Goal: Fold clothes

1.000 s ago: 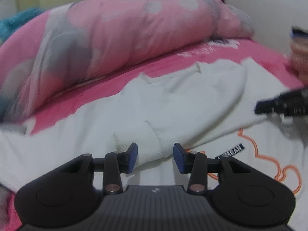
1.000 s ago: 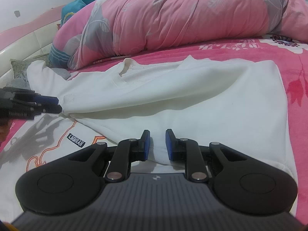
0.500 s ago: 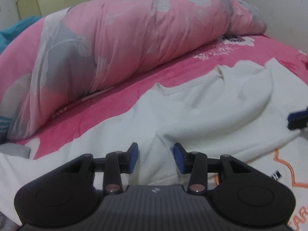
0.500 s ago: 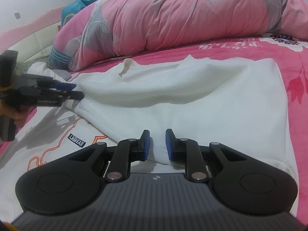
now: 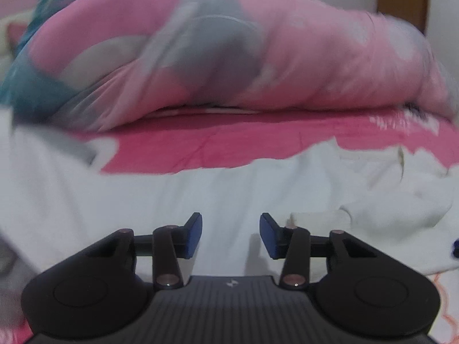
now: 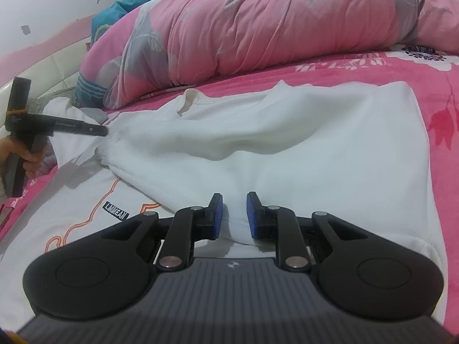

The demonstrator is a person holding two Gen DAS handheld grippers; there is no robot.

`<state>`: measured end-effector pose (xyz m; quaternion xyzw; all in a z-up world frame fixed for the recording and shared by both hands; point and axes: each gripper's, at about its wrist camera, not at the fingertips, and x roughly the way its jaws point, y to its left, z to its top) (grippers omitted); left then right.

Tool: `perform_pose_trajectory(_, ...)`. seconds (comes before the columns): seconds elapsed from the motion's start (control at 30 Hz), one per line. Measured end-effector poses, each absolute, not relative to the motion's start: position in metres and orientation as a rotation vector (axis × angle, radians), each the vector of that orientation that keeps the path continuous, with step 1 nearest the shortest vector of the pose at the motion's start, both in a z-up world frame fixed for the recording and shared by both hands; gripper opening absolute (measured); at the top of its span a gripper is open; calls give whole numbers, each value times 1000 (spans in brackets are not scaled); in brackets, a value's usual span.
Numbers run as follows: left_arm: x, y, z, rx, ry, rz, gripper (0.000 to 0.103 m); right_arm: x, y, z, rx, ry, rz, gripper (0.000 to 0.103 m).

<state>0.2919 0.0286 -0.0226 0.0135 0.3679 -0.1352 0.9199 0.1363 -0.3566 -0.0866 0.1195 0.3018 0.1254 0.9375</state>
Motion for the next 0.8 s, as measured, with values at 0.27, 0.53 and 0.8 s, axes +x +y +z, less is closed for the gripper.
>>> perform_pose_trajectory(0.27,257,8,-34,9,792,-479,48,137,-357,-86,244,615,258,17)
perform_pose_trajectory(0.53,257,-6,-54,2,777,-503,48,137,-357,-87,248,613,262,17)
perform_pose_trajectory(0.8,245,-4,-38,-103,749,-466,3,134,-360,-86,265,607,269,17)
